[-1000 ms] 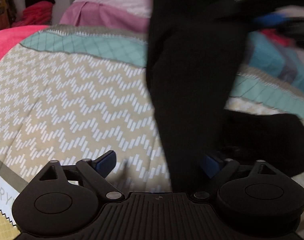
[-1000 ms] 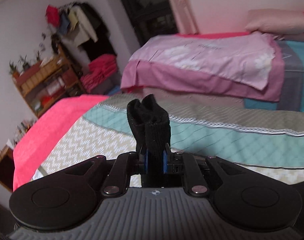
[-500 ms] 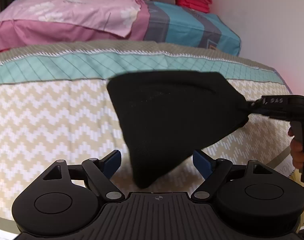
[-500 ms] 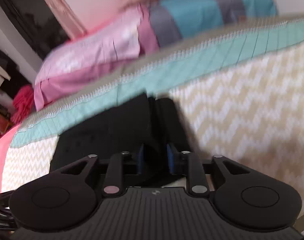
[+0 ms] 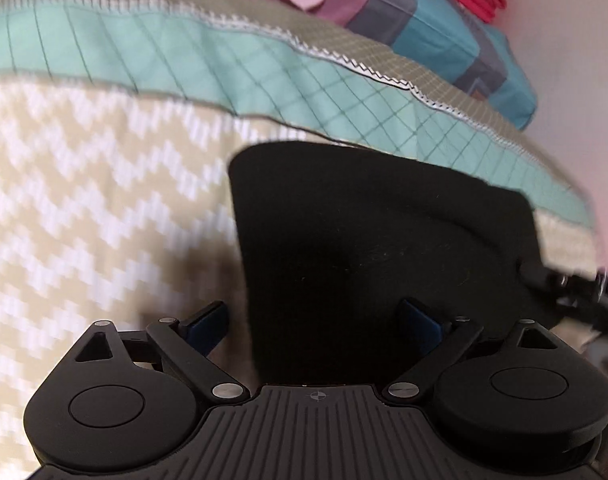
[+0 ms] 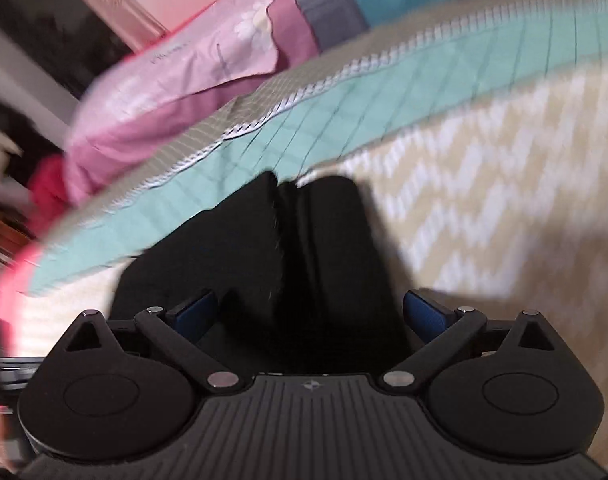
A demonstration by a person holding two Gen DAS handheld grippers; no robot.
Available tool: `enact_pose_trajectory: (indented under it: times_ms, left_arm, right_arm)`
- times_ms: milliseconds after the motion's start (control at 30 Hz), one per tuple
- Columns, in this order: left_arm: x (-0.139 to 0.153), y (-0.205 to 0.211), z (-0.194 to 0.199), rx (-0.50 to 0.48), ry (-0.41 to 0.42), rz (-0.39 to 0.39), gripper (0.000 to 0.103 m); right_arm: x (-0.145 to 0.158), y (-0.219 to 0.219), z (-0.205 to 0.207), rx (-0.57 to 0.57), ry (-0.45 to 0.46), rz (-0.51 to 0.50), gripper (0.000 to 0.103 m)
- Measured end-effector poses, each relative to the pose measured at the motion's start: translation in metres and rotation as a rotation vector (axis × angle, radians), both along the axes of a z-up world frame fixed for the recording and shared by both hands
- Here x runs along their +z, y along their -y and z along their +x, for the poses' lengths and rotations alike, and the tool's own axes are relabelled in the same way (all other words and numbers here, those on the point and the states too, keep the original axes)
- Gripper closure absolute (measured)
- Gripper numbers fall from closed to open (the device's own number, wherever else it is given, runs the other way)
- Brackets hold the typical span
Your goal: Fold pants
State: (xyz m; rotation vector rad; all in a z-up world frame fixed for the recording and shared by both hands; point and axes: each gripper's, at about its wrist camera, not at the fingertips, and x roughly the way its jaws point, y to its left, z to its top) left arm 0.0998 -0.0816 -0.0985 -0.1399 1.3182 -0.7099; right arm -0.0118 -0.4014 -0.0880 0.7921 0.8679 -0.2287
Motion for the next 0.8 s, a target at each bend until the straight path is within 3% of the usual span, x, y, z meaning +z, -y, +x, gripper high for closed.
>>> enact_pose_trajectory:
  times_ms: [67, 100, 133, 167, 233, 367, 600, 800]
  left_arm:
    - [-0.006, -0.003, 0.005, 0.028, -0.047, -0.046, 0.0]
    - [-0.007, -0.004, 0.005, 0.039, -0.055, -0.062, 0.0]
    - [-0.005, -0.002, 0.005, 0.038, -0.064, -0.093, 0.0]
    - [-0.005, -0.001, 0.005, 0.032, -0.091, -0.135, 0.0]
    - [0.006, 0.0, 0.001, 0.061, -0.084, -0.135, 0.0]
    - [0.045, -0.008, -0.021, 0.048, -0.02, -0.175, 0.0]
    - [0.115, -0.038, -0.088, -0.079, 0.123, -0.154, 0.0]
    - [0.117, -0.07, -0.15, -0.159, 0.118, -0.129, 0.0]
  right_arm:
    - [-0.006, 0.0, -0.004, 0.002, 0.023, -0.002, 0.01]
    - [-0.005, -0.003, -0.005, 0.011, 0.032, -0.031, 0.017]
    - [-0.005, -0.004, -0.005, 0.018, 0.049, -0.043, 0.034]
    - [-0.003, -0.004, -0.006, 0.027, 0.073, -0.012, 0.043]
    - [0.001, -0.001, -0.008, 0.012, 0.099, 0.029, 0.054]
    - [0.03, -0.009, -0.025, 0.03, 0.155, 0.042, 0.056]
    - [0.077, -0.039, -0.087, 0.04, 0.244, 0.069, 0.056]
    - [0.079, -0.082, -0.161, -0.003, 0.212, 0.091, 0.055]
